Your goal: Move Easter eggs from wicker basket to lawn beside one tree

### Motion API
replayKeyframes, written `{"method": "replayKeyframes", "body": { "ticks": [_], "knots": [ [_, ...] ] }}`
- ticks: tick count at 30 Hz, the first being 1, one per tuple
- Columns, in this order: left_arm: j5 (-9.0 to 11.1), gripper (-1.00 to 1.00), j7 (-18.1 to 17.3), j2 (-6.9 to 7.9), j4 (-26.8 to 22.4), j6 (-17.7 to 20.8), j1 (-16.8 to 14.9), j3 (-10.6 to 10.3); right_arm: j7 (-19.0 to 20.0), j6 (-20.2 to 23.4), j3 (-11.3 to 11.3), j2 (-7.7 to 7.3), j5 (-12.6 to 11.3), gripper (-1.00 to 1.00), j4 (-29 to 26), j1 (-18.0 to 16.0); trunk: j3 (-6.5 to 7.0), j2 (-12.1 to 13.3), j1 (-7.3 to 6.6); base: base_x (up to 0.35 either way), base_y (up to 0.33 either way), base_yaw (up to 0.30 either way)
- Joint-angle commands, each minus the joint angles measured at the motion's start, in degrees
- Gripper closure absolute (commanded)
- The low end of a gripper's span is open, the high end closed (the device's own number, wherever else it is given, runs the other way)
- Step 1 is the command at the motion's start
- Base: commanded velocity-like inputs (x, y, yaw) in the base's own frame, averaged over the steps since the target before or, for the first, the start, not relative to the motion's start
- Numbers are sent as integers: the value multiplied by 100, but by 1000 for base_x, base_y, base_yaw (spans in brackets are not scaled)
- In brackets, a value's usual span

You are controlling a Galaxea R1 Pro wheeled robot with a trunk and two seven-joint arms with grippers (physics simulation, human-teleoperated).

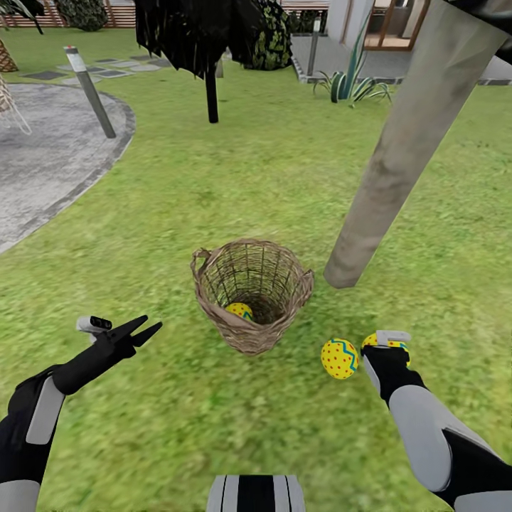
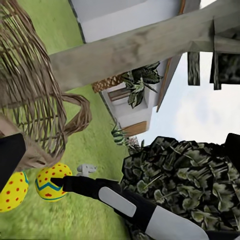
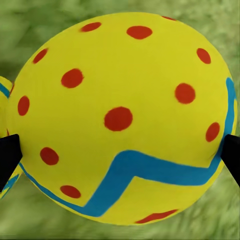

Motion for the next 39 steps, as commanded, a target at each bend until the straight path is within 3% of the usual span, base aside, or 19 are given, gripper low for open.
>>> {"method": "replayKeyframes", "body": {
  "ticks": [1, 13, 26, 29, 33, 39],
  "knots": [
    [20, -100, -6, 1, 0, 47, -3, 1, 3, 32, -24, 6, 67, 100, -13, -4, -26, -3, 1, 0, 0, 0],
    [20, -100, -6, 1, -11, 47, -3, 1, 17, 19, -15, 7, 94, 100, -29, -3, -292, -19, 32, 0, 0, 0],
    [19, -100, -6, 1, -6, 47, -2, 1, 12, 19, -24, 3, 80, 100, -21, -3, -292, -19, 32, 109, -115, 0],
    [21, -100, -6, 1, -16, 47, -4, -7, 19, 13, -24, 6, 62, 100, 8, -2, -359, -23, 40, 2, -2, 0],
    [19, -100, -6, 1, -17, 47, -4, -8, 53, -57, -23, 6, 71, 100, 63, 2, -447, -29, 50, 0, 0, 0],
    [20, -100, -6, 1, -22, 47, -4, -8, 56, -505, -22, 7, 67, 100, 74, 4, -580, -37, 66, 0, 0, 0]
  ]
}}
